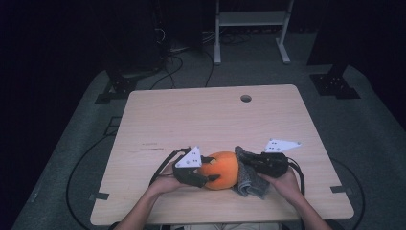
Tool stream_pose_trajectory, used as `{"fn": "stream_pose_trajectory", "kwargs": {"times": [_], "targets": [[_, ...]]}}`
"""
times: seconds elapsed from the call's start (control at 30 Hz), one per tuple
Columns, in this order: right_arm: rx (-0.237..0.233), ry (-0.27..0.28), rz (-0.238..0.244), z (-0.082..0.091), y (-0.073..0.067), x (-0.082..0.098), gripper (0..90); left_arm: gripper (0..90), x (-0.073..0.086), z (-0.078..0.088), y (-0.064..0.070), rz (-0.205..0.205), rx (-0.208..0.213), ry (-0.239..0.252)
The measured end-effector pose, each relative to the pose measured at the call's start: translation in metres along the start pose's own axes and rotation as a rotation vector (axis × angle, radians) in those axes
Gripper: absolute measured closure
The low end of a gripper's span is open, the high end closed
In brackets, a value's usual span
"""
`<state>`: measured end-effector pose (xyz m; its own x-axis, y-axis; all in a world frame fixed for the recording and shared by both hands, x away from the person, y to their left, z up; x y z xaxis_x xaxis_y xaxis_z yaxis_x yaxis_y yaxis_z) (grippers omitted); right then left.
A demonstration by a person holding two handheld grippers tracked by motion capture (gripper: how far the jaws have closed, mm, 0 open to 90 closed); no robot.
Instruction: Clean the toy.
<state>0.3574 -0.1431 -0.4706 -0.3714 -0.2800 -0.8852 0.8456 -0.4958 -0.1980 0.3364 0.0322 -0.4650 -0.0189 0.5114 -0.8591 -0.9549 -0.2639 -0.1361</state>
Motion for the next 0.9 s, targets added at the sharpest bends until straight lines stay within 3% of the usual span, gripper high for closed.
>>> {"fn": "stream_pose_trajectory", "kwargs": {"times": [0.07,0.17,0.3,0.43,0.6,0.7,0.77,0.9], "targets": [[0.013,-0.011,-0.003,0.003,0.002,0.003,81.7,41.1,0.000,0.000,0.000,0.002,0.001,0.001],[-0.006,0.054,0.004,0.008,-0.005,-0.010,81.7,41.1,-0.001,-0.001,0.000,0.000,0.001,0.003],[-0.029,0.082,0.035,0.005,-0.015,-0.021,81.7,40.9,-0.001,-0.002,0.001,-0.005,0.001,-0.003],[-0.016,0.042,0.043,-0.003,-0.012,-0.017,81.7,40.7,-0.002,-0.002,0.003,-0.009,0.003,0.000],[0.015,-0.014,0.022,0.004,-0.002,-0.004,81.7,40.2,-0.003,-0.003,0.004,-0.019,0.012,0.006],[-0.014,0.019,0.012,0.012,-0.006,-0.006,81.6,40.0,-0.004,-0.005,0.004,-0.014,0.009,0.007],[-0.054,0.069,0.033,0.016,-0.019,-0.018,81.7,39.6,-0.005,-0.007,0.005,-0.009,0.010,0.012],[-0.073,0.100,0.053,0.015,-0.028,-0.028,81.6,38.8,-0.008,-0.010,0.007,-0.016,0.017,0.019]]}}
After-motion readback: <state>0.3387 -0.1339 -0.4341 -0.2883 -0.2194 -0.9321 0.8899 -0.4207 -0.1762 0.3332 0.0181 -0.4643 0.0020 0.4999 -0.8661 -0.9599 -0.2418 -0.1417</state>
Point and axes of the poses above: each handheld gripper's, and its own axes: z roughly backward along the jaws, x roughly out of its underside, y roughly to its right, the point moved 8 cm from there along -z, roughly forward along the jaws, and after that the axes turned 4 degrees about -x, right-handed, at the moved point
